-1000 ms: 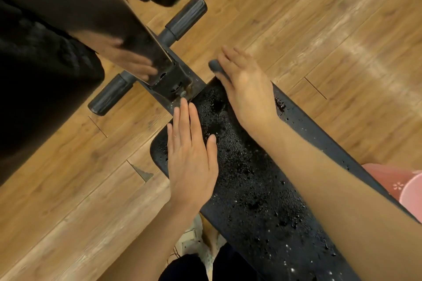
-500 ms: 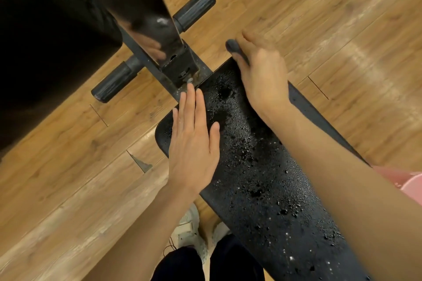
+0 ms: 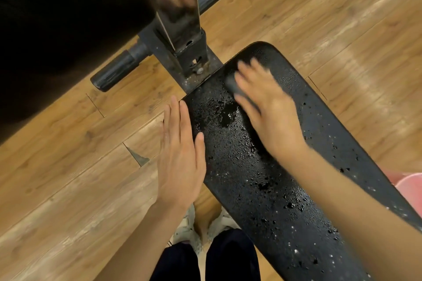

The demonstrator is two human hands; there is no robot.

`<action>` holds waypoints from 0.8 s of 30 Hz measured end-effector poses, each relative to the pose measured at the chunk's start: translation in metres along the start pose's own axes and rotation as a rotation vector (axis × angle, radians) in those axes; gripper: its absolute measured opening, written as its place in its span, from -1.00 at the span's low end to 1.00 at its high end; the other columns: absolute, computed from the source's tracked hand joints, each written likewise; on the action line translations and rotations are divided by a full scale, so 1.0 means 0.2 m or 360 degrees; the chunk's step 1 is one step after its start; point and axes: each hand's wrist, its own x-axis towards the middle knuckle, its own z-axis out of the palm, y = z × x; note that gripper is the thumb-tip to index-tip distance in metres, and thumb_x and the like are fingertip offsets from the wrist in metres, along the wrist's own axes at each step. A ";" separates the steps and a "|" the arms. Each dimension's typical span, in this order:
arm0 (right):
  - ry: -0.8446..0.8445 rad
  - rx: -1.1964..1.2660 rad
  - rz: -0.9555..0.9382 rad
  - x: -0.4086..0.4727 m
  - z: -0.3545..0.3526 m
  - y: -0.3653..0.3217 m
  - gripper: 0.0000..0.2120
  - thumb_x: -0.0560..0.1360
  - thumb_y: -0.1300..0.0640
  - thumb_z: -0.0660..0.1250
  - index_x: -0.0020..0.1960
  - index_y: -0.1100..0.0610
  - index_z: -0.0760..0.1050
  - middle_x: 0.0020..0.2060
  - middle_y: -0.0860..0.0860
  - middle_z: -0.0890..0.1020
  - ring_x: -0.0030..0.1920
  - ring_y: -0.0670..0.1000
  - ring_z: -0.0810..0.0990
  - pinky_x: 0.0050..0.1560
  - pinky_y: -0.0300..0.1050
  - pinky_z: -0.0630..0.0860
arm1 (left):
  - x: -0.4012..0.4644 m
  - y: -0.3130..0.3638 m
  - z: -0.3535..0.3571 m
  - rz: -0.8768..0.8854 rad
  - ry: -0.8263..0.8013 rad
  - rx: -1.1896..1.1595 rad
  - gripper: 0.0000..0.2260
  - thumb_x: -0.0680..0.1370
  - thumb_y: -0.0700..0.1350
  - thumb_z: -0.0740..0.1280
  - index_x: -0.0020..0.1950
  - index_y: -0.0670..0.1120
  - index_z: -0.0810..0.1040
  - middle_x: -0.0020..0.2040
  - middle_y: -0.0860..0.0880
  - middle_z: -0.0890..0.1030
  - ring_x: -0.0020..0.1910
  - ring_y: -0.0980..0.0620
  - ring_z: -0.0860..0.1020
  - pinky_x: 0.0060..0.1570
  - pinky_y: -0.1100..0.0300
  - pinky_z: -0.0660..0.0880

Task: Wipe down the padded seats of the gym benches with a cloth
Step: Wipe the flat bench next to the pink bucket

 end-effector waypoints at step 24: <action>0.0101 0.0082 -0.0009 -0.10 0.14 -0.19 -0.71 0.56 0.24 0.34 0.26 0.29 0.56 0.28 0.13 0.57 0.41 0.16 0.42 0.48 0.09 0.26 | 0.00 -0.04 -0.03 0.0063 -0.0126 -0.0071 -0.46 0.71 0.02 -0.08 0.63 -0.12 -0.17 0.64 -0.04 -0.21 0.60 0.10 -0.28 0.56 0.14 -0.22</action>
